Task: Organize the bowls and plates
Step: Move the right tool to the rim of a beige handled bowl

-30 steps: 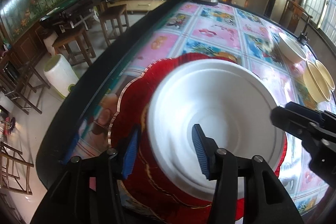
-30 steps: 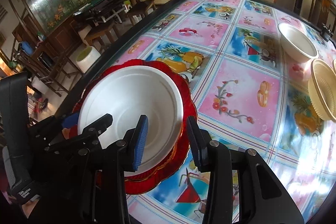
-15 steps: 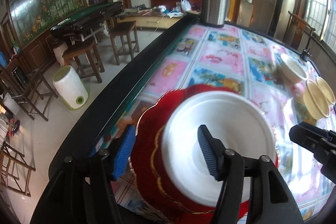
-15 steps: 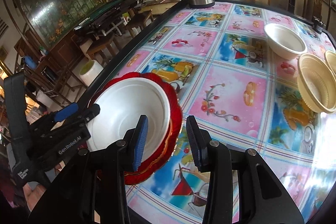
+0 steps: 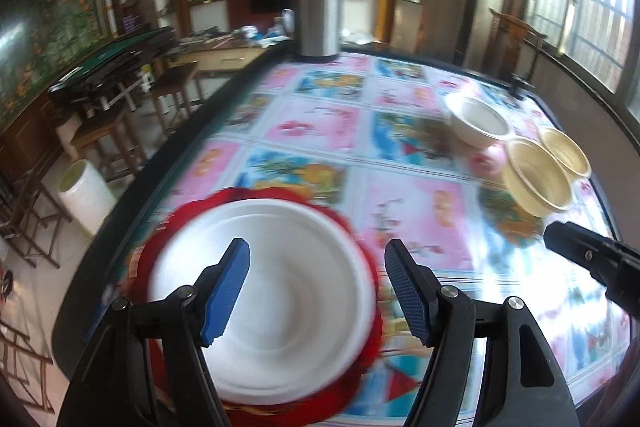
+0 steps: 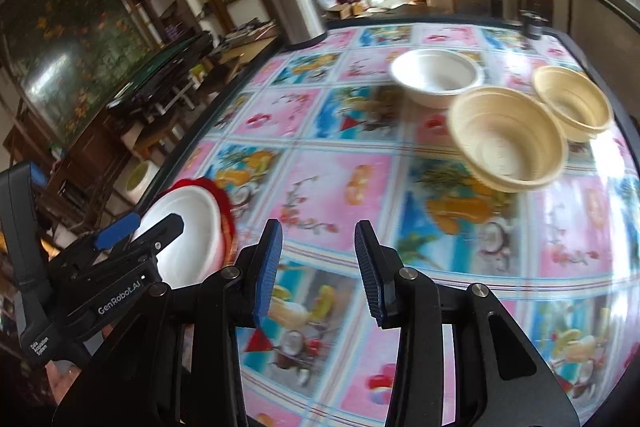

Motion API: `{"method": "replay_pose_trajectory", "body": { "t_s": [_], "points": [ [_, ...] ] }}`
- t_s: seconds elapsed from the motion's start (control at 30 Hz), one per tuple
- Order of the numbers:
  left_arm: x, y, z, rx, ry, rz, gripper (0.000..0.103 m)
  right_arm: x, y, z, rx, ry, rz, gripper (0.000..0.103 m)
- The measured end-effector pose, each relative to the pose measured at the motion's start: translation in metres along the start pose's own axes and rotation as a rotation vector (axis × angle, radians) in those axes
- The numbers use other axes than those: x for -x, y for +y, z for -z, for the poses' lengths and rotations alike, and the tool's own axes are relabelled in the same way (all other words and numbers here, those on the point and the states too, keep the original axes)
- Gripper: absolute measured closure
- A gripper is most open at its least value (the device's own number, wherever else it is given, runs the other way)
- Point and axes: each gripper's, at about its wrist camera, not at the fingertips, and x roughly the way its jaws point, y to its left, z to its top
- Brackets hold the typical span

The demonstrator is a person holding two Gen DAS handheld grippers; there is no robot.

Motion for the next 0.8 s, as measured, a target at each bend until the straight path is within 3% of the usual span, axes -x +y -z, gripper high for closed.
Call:
{"method": "replay_pose_trajectory", "body": {
  "t_s": [0.4, 0.8],
  "points": [
    [-0.023, -0.088, -0.011, -0.1, 0.065, 0.107, 0.033, 0.015, -0.08, -0.003, -0.116, -0.013, 0.077, 0.065],
    [-0.038, -0.13, -0.016, -0.147, 0.076, 0.127, 0.033, 0.016, -0.11, -0.001, -0.161, -0.01, 0.087, 0.065]
  ]
}}
